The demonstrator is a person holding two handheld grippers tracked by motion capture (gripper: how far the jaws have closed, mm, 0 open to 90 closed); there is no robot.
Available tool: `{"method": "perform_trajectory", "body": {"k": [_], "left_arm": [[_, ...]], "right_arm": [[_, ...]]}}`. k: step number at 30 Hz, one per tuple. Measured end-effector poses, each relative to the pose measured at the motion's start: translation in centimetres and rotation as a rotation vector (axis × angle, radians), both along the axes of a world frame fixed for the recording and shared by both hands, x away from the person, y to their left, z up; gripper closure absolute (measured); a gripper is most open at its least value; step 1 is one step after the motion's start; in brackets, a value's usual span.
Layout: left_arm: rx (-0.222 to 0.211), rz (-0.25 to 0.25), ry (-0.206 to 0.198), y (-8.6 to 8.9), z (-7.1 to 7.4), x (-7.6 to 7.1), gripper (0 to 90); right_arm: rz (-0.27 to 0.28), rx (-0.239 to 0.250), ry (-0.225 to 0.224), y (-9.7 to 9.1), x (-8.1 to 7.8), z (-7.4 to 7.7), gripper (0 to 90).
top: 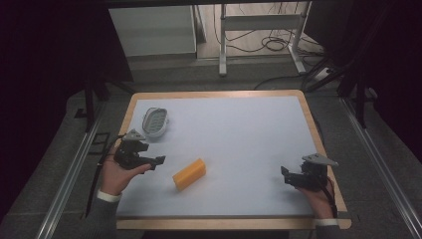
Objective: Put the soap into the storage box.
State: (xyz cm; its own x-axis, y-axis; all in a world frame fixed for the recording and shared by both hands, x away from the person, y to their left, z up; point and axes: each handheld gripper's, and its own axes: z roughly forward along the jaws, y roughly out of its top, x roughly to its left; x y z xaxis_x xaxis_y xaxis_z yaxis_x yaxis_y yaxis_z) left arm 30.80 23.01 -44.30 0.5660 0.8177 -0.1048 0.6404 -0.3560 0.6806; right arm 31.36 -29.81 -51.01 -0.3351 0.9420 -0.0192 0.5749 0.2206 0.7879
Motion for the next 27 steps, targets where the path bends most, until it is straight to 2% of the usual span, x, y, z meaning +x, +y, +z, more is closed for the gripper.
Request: {"method": "perform_trajectory", "body": {"k": [6,17,27], "left_arm": [[0.018,-0.025,0.008,-1.0,0.4,0.1,18.5],[0.065,-0.087,0.027,-3.4,0.1,0.1,18.5],[0.085,-0.133,0.051,-5.3,-0.5,0.3,18.7]], "right_arm": [[-0.001,-0.003,0.002,0.1,0.0,-0.1,5.6],[0.004,-0.011,0.002,0.1,0.0,-0.2,5.6],[0.005,-0.014,0.006,0.1,0.0,-0.3,5.6]]}}
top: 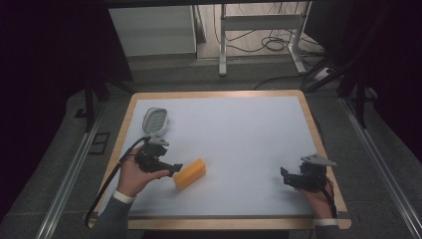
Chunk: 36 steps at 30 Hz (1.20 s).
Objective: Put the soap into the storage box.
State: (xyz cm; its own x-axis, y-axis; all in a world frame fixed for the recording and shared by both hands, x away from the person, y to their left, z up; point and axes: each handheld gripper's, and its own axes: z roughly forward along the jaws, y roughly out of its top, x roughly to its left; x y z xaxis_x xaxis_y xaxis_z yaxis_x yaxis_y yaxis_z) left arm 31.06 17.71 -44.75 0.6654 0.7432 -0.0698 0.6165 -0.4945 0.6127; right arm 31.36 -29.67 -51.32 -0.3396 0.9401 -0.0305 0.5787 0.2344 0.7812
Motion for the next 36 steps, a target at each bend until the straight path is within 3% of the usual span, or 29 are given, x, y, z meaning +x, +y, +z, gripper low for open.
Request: {"method": "perform_trajectory", "body": {"k": [20,36], "left_arm": [[0.030,-0.046,0.065,-3.0,-1.8,0.3,19.0],[0.080,-0.077,0.131,-5.3,-3.5,1.2,28.1]], "right_arm": [[-0.003,-0.013,0.009,0.1,0.1,-0.3,5.6],[-0.007,-0.020,0.010,0.1,0.1,-0.4,5.6]]}}
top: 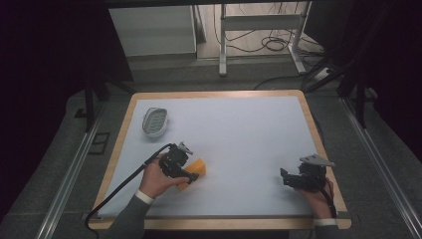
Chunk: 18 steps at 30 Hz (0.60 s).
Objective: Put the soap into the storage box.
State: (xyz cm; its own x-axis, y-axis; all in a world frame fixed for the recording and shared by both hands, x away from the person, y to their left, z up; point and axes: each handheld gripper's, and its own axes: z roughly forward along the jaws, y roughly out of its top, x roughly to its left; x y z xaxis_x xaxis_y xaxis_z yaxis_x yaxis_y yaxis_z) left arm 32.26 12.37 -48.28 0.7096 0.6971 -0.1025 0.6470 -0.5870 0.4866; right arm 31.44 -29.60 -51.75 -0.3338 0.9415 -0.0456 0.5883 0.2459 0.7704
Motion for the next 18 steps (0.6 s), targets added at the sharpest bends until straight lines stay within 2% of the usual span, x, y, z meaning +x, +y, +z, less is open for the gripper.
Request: {"method": "perform_trajectory", "body": {"k": [10,11,13,18], "left_arm": [[0.028,0.003,0.023,-0.3,-1.0,0.3,37.6],[0.036,-0.002,0.030,-0.5,-1.2,0.3,42.6],[0.042,-0.005,0.031,-0.5,-1.3,0.3,44.3],[0.043,-0.023,0.032,-0.8,-1.6,0.0,58.5]], "right_arm": [[0.000,-0.007,0.001,0.1,0.0,-0.1,5.6],[-0.001,-0.007,0.000,0.1,0.0,-0.1,5.6],[-0.001,-0.007,0.000,0.1,0.0,-0.1,5.7],[-0.002,-0.011,0.001,0.1,0.0,-0.1,5.7]]}}
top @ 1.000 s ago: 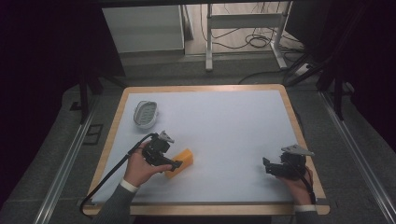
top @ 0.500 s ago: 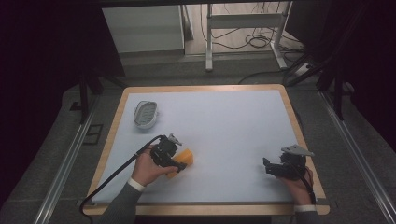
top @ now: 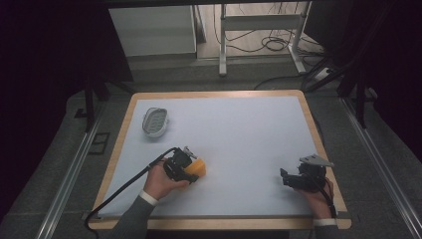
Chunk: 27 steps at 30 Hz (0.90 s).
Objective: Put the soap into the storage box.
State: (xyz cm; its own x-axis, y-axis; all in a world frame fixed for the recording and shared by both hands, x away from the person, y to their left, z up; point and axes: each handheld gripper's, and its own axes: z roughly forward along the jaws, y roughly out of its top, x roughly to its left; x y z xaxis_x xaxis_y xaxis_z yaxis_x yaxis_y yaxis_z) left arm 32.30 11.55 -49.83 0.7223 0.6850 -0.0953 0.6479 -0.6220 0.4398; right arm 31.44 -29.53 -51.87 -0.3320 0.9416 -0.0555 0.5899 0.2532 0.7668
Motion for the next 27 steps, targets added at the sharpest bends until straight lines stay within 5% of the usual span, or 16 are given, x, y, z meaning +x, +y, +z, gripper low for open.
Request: {"method": "perform_trajectory", "body": {"k": [14,27], "left_arm": [[-0.025,-0.008,0.009,0.6,0.6,0.2,60.7],[-0.069,0.019,-0.027,2.3,2.5,0.9,60.7]], "right_arm": [[-0.002,0.001,-0.003,-0.1,0.0,0.1,5.8],[-0.005,0.000,-0.003,-0.1,0.0,0.1,5.8]]}}
